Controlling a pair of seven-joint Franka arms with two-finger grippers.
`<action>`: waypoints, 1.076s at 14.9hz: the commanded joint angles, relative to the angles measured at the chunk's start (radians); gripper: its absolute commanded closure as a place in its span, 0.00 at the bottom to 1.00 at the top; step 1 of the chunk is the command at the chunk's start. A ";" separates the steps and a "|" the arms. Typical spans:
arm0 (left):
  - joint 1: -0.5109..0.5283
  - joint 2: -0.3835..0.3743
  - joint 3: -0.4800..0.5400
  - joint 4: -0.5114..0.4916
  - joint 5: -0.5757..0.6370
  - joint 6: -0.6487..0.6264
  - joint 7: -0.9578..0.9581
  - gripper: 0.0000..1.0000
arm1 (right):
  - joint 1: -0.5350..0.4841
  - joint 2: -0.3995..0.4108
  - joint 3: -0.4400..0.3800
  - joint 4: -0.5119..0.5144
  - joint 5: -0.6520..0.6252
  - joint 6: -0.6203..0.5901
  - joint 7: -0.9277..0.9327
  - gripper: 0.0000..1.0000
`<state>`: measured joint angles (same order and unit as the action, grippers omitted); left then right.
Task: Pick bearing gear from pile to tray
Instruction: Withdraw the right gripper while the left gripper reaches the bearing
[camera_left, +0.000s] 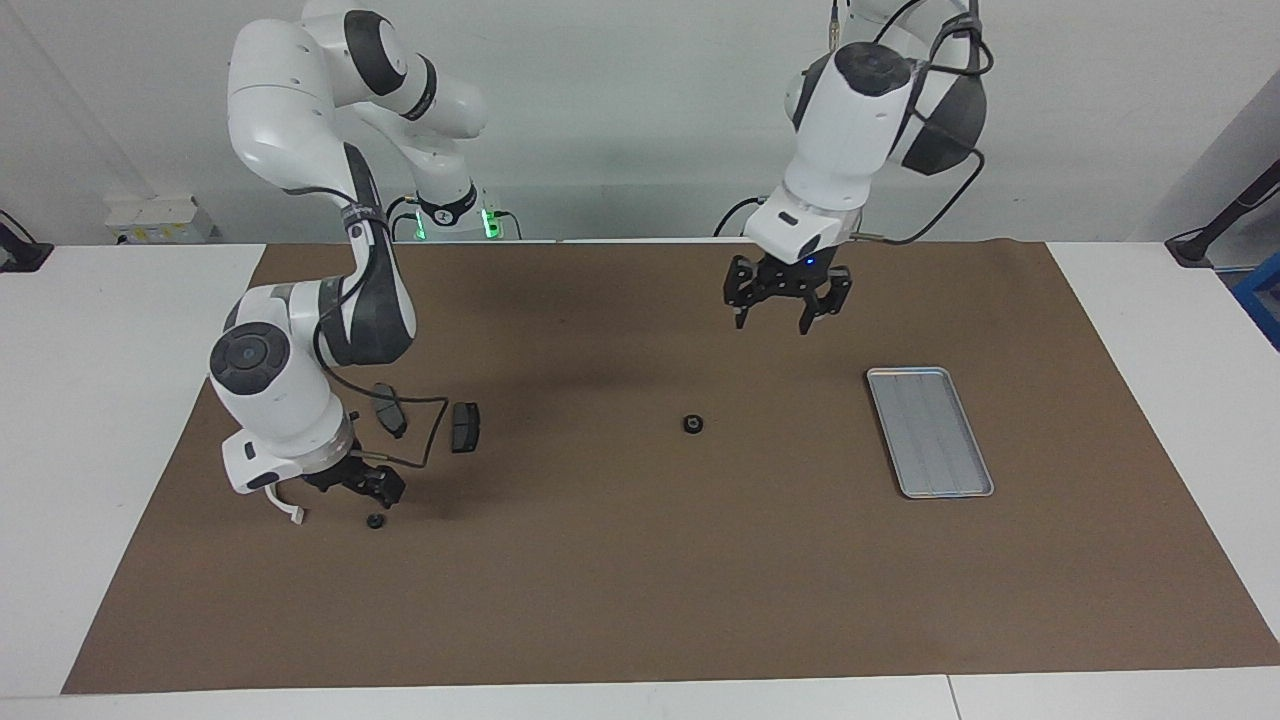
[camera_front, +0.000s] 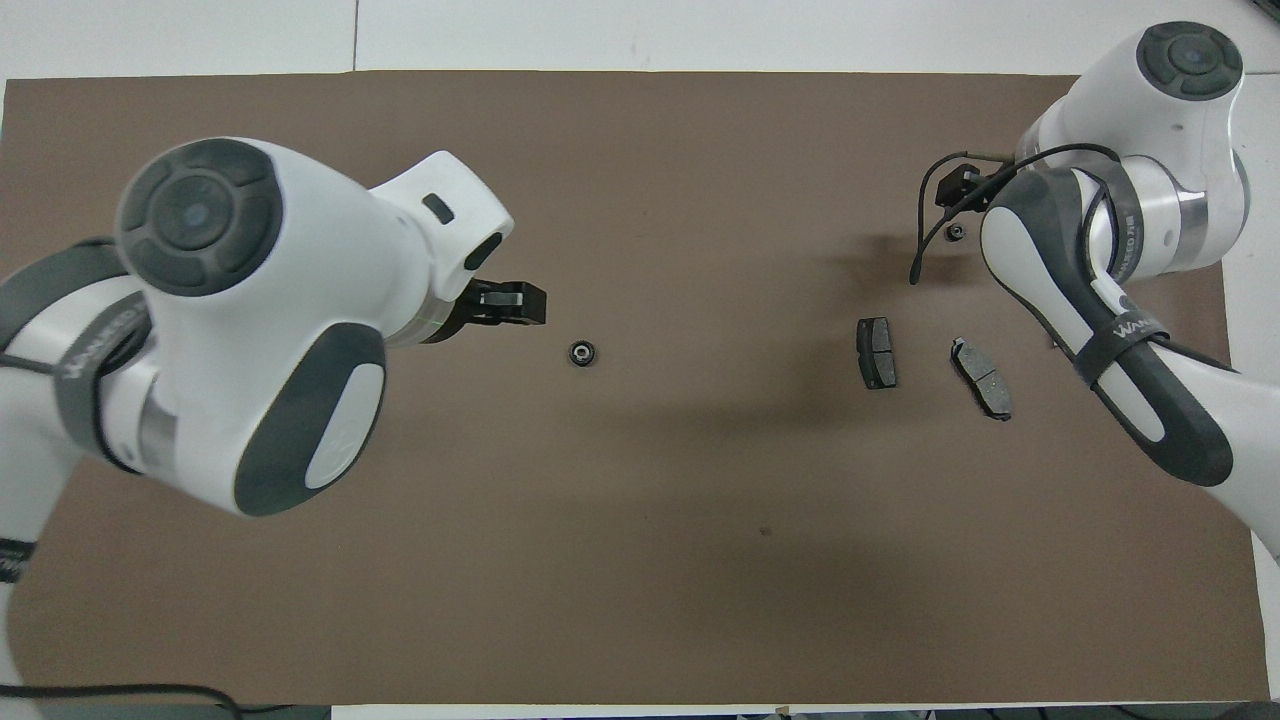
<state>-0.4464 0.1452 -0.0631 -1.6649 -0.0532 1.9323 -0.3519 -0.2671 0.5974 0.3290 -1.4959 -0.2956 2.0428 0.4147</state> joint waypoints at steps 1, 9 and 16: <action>-0.023 0.157 0.022 0.128 0.009 0.027 0.007 0.12 | -0.024 -0.038 0.010 -0.112 -0.023 0.091 -0.008 0.00; -0.096 0.376 0.025 0.215 0.019 0.108 0.014 0.12 | -0.027 -0.008 0.009 -0.170 -0.046 0.200 -0.010 0.00; -0.107 0.324 0.022 0.033 0.058 0.227 0.027 0.11 | -0.038 0.015 0.009 -0.161 -0.073 0.243 -0.010 0.13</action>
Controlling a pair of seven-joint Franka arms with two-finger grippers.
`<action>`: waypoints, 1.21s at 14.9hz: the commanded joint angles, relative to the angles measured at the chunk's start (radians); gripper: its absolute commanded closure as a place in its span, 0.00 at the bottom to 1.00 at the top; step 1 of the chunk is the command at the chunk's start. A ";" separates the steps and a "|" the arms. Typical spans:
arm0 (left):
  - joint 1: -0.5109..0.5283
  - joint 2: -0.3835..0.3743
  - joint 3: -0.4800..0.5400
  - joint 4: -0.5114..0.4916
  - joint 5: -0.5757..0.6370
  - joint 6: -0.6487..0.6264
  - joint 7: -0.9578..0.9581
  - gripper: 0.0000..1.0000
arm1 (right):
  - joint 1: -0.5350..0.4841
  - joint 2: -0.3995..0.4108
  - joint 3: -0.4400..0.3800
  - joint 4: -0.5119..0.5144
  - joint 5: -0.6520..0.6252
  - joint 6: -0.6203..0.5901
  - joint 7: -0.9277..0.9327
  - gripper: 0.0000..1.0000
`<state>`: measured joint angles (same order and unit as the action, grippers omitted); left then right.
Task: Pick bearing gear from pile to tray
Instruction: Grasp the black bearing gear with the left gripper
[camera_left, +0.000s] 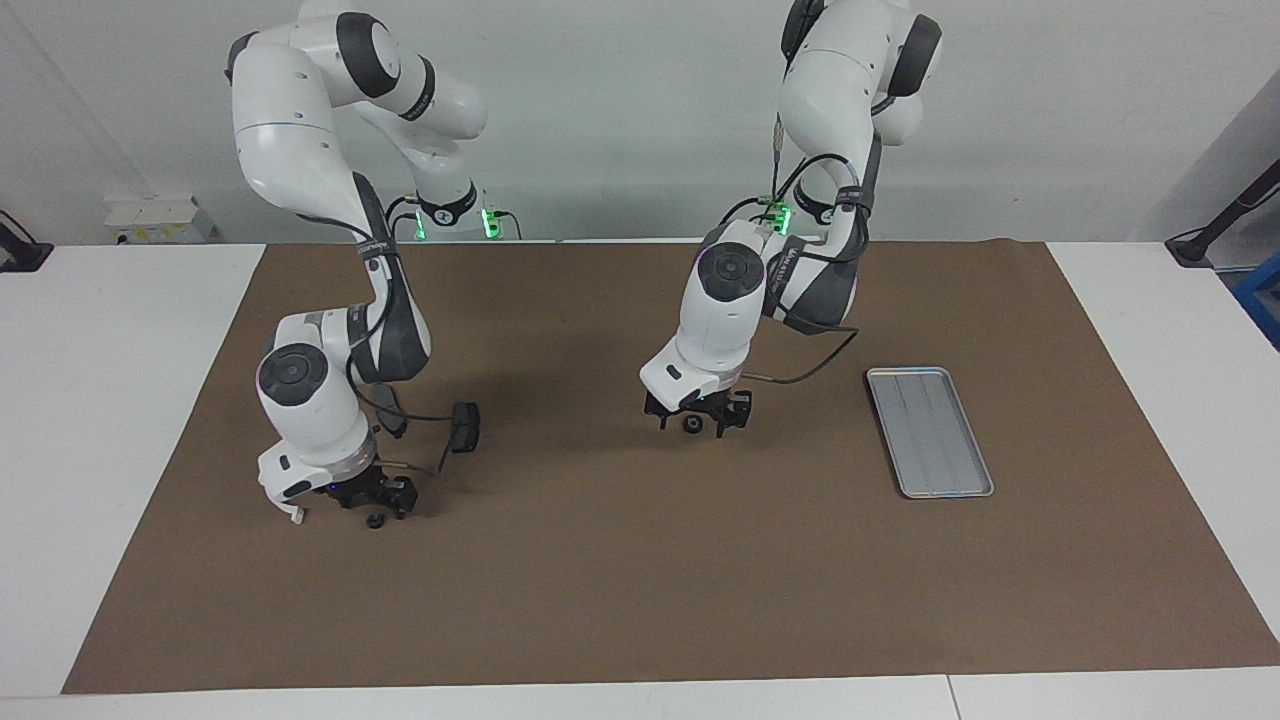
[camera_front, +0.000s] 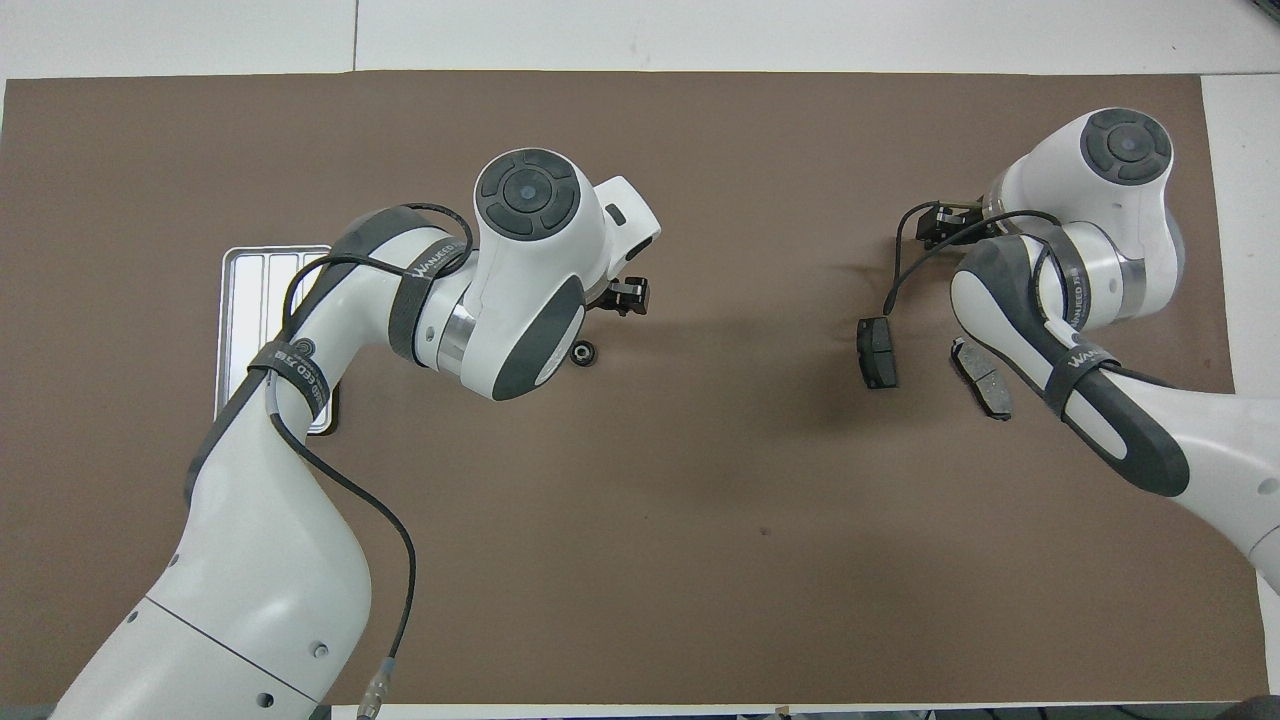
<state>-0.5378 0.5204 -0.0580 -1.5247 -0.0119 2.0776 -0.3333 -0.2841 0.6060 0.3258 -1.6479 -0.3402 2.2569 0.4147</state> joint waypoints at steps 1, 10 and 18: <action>-0.013 -0.063 0.017 -0.151 0.017 0.128 0.013 0.11 | -0.021 0.006 0.012 -0.009 -0.028 0.032 -0.010 0.16; -0.001 -0.115 0.020 -0.285 0.017 0.183 0.083 0.12 | -0.026 0.043 0.012 0.022 -0.025 0.073 -0.010 0.20; -0.024 -0.118 0.018 -0.324 0.017 0.257 0.076 0.12 | -0.027 0.044 0.012 0.022 -0.011 0.076 -0.004 0.67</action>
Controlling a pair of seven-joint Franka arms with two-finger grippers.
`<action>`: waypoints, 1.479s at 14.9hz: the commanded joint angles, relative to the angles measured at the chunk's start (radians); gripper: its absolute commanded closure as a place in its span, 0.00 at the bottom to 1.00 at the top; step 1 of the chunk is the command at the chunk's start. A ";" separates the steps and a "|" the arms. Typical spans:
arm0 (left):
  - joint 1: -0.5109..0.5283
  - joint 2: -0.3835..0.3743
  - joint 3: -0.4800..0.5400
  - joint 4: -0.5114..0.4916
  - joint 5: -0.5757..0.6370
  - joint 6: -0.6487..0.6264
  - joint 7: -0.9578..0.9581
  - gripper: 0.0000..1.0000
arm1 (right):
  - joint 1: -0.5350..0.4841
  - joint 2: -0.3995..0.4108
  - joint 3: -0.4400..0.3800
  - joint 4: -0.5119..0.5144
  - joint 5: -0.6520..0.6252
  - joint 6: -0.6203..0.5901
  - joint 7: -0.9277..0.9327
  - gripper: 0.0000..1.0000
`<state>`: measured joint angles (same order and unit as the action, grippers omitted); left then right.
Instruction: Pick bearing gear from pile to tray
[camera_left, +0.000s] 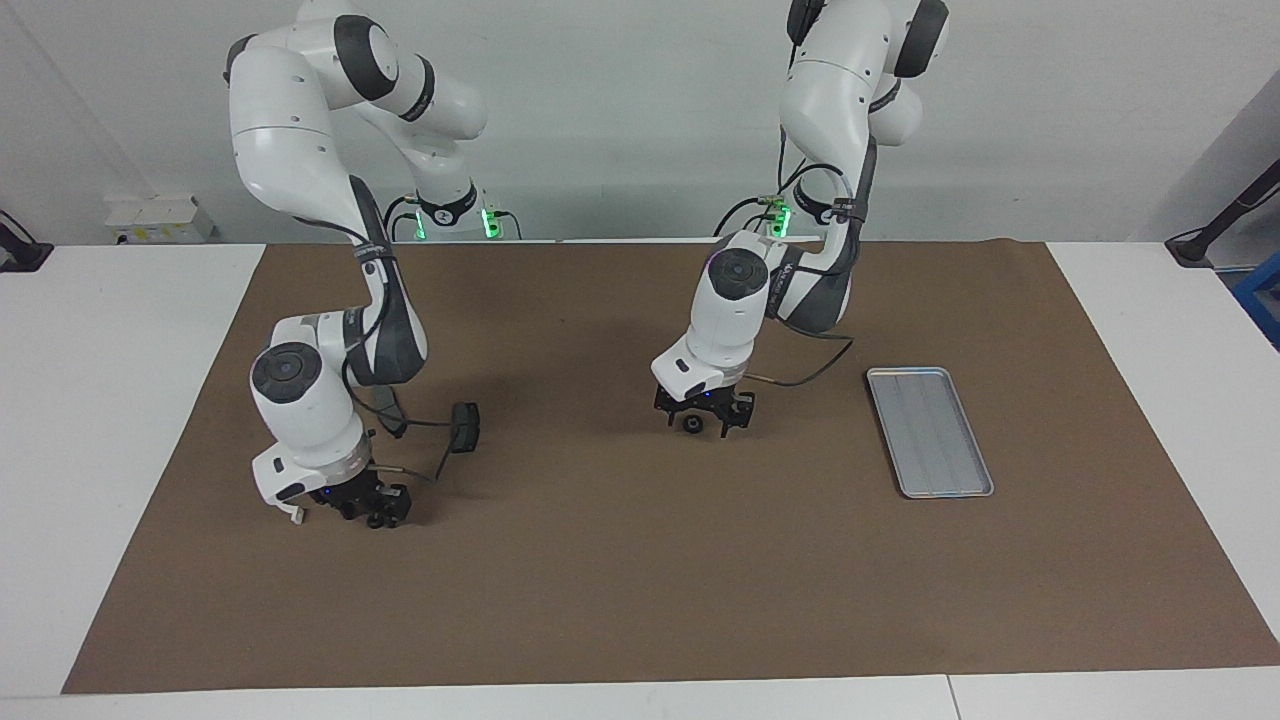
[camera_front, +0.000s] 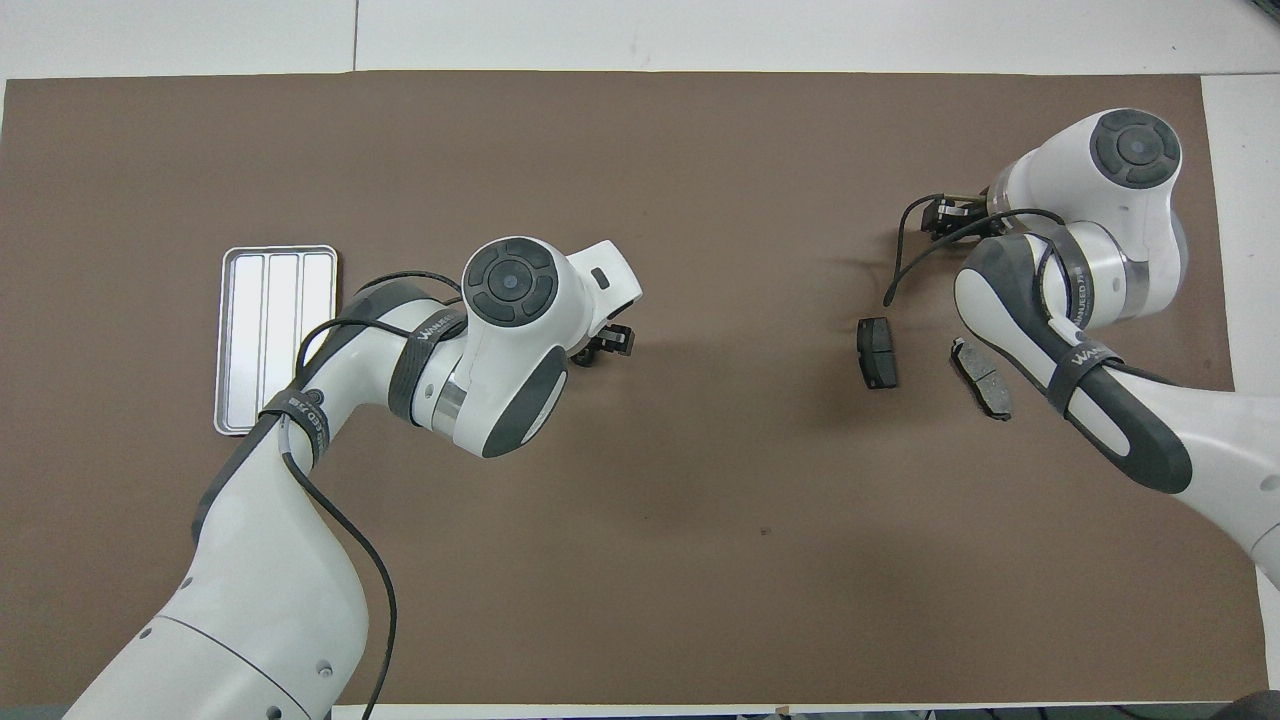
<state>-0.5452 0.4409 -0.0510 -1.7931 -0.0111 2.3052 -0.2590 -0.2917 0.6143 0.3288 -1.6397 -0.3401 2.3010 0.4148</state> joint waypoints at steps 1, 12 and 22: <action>-0.018 -0.040 0.011 -0.061 0.016 0.029 0.001 0.12 | -0.020 0.036 0.010 0.014 -0.011 0.032 -0.004 0.75; -0.027 -0.057 0.011 -0.134 0.016 0.097 0.007 0.13 | 0.006 -0.013 0.035 0.153 -0.016 -0.307 -0.031 1.00; -0.024 -0.057 0.011 -0.105 0.000 0.086 -0.040 1.00 | 0.055 -0.287 0.219 0.305 0.174 -0.830 0.160 1.00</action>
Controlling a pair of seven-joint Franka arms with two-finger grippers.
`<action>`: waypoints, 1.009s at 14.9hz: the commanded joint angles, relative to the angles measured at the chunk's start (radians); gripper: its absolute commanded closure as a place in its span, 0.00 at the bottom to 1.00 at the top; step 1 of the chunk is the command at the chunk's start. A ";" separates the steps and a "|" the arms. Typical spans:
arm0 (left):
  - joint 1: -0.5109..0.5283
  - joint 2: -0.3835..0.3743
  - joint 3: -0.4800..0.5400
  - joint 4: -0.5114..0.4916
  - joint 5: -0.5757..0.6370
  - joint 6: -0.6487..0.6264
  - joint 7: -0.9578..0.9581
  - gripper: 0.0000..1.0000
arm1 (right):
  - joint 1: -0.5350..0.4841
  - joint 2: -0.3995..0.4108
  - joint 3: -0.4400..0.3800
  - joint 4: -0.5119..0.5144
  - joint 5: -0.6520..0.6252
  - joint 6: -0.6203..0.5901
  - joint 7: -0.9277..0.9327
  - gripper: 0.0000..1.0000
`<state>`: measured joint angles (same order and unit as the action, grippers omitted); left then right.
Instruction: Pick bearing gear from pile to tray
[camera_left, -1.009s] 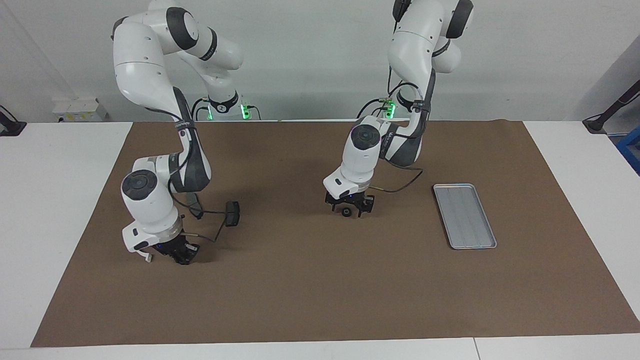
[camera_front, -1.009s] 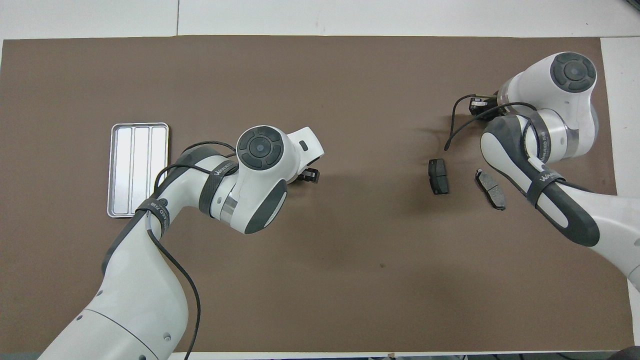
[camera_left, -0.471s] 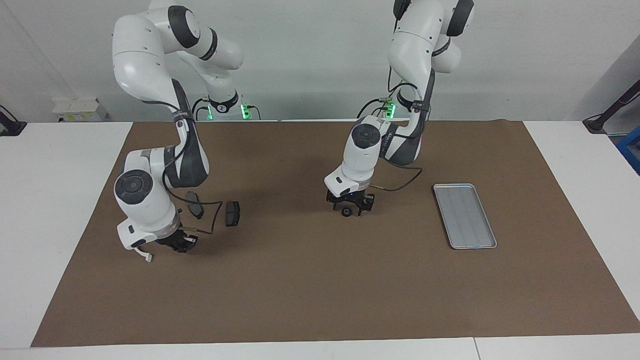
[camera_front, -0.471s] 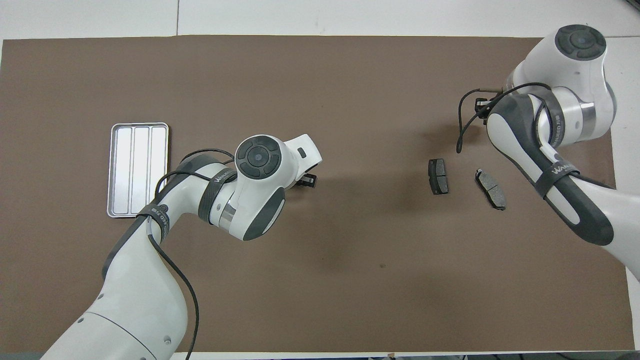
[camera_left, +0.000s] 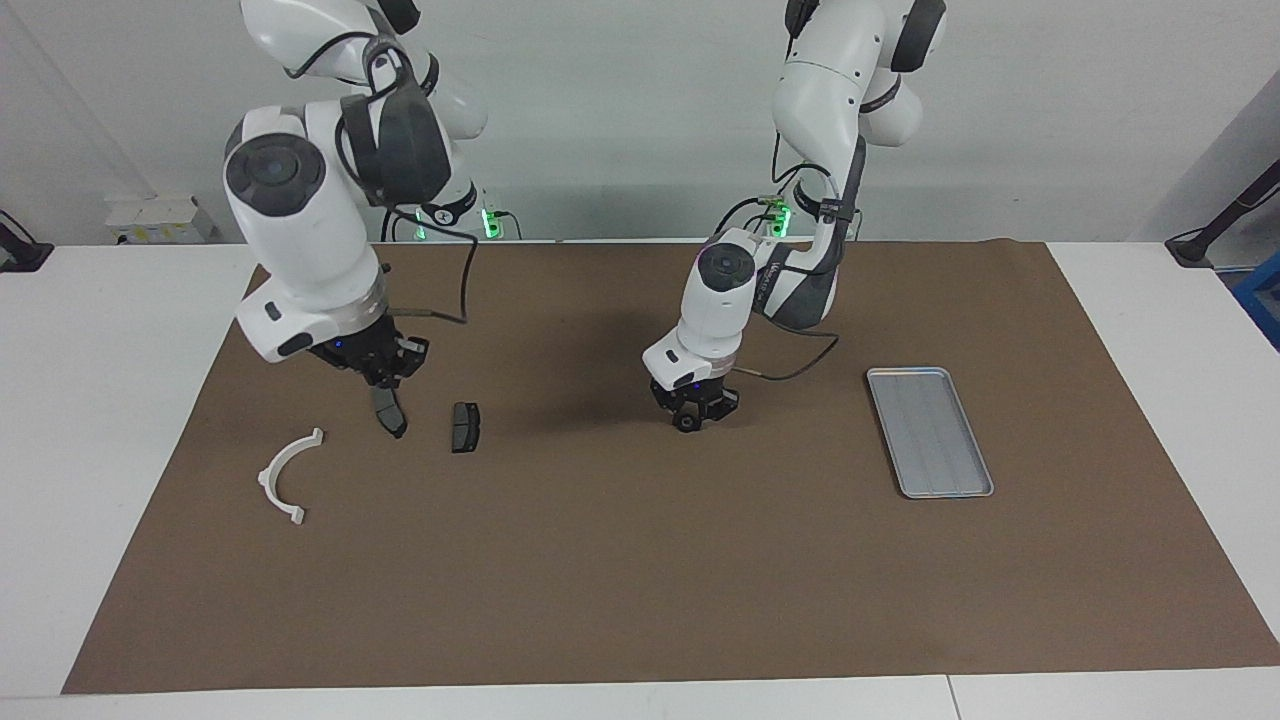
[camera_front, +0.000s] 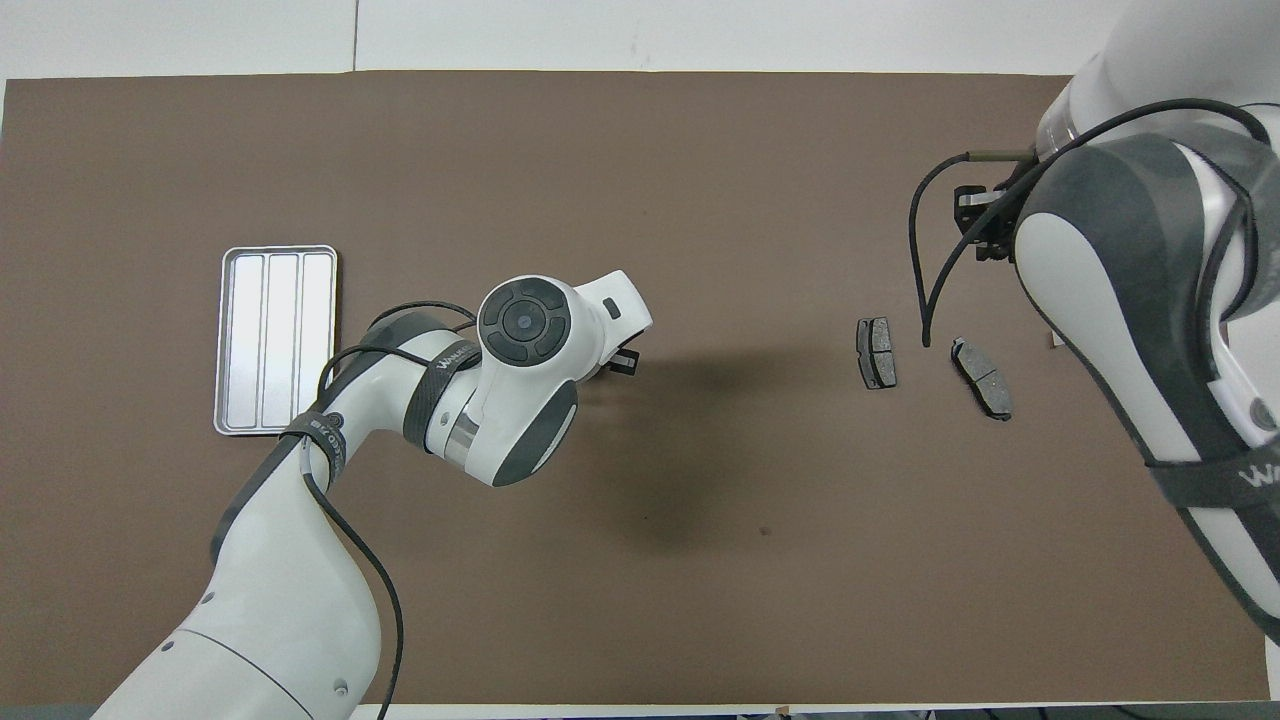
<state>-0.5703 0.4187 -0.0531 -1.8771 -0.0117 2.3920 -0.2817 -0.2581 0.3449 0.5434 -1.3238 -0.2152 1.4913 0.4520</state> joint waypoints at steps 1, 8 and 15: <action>0.032 -0.059 0.022 -0.014 0.002 -0.042 0.004 1.00 | 0.055 -0.033 0.003 -0.011 0.083 -0.023 0.217 1.00; 0.482 -0.212 0.021 0.147 -0.076 -0.497 0.571 1.00 | 0.128 -0.038 0.004 -0.012 0.128 -0.011 0.474 1.00; 0.601 -0.285 0.027 -0.060 -0.025 -0.320 0.791 1.00 | 0.376 0.051 0.004 -0.110 0.111 0.315 0.855 1.00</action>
<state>0.0399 0.1925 -0.0207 -1.8108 -0.0568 1.9687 0.5041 0.0645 0.3548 0.5501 -1.3927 -0.0947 1.7014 1.2175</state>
